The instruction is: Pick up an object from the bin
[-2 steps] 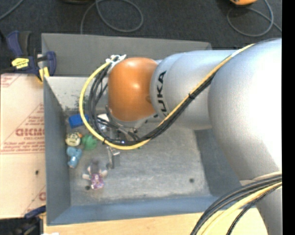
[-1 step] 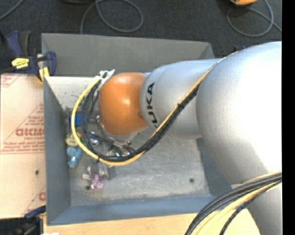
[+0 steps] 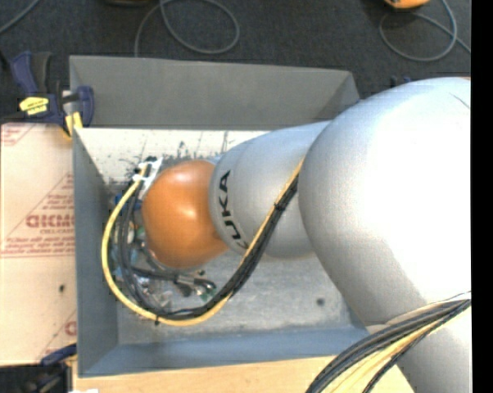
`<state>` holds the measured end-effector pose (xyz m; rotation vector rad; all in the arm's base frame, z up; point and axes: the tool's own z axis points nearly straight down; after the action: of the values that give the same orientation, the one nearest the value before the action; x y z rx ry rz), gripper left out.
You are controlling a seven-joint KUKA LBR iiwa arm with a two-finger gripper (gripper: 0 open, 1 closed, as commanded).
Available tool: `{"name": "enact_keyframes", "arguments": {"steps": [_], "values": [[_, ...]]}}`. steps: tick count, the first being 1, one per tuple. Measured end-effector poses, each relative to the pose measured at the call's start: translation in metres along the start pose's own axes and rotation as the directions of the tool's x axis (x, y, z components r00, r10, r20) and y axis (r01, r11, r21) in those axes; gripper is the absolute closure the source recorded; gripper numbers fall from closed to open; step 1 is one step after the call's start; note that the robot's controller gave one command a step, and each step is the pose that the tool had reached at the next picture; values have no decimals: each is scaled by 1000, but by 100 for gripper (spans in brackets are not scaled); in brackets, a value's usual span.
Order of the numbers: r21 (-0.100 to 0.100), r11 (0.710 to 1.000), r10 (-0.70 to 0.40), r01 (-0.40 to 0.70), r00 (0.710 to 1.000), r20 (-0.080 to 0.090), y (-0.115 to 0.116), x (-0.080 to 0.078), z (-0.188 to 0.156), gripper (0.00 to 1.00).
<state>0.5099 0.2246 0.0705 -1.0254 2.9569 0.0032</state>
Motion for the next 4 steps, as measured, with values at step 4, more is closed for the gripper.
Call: {"name": "enact_keyframes", "arguments": {"steps": [4], "values": [[0,1000,2,-2,1000,-2,0,0,-30,100]]}}
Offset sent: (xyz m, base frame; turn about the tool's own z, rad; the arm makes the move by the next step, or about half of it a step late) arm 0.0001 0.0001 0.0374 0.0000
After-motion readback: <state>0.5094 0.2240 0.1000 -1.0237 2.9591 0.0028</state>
